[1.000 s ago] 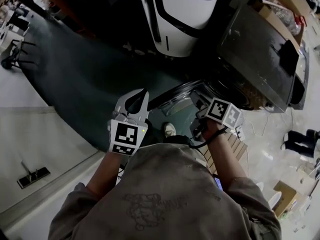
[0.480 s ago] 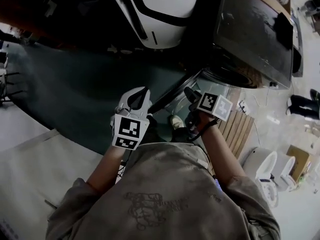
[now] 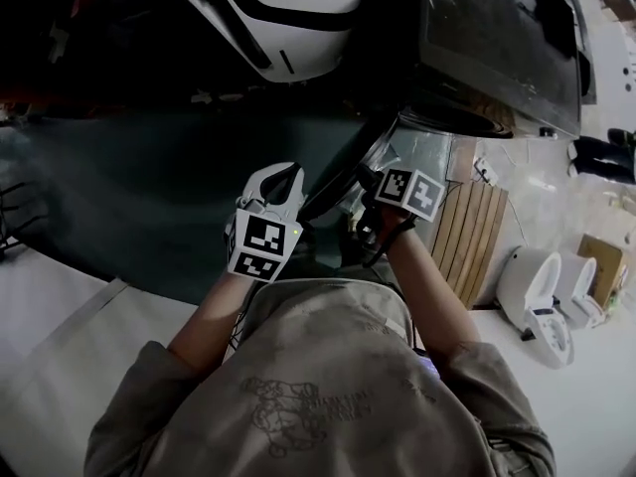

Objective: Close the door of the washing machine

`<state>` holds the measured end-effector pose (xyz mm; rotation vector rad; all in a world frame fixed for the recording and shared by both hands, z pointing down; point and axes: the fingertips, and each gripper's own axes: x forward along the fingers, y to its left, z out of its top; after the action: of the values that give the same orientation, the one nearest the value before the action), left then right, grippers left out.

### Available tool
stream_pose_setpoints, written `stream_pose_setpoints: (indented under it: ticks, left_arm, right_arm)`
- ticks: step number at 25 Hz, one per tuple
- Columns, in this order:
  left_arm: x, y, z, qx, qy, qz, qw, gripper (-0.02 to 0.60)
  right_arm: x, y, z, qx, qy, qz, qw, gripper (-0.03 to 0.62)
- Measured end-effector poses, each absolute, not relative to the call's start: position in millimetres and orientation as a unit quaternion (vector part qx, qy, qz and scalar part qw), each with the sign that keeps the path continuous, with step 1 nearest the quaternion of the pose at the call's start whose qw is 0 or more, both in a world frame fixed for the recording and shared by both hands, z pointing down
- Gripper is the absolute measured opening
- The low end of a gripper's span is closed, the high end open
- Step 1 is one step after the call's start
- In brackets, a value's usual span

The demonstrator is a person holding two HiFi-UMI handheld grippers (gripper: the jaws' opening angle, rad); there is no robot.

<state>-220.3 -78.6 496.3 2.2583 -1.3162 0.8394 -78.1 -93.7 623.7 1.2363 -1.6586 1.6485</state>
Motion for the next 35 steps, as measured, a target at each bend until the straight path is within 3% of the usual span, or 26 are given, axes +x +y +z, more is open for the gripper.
stream_pose_setpoints:
  ticks: [15, 35]
  left_arm:
    - [-235, -67, 578, 0.799, -0.429, 0.326, 0.268, 0.0]
    - [-249, -40, 599, 0.786, -0.425, 0.341, 0.293, 0.0]
  right_arm:
    - [-80, -76, 692, 0.493, -0.523, 0.648, 0.253, 0.23]
    - [-92, -65, 713, 0.504, -0.508, 0.639, 0.282, 0.195]
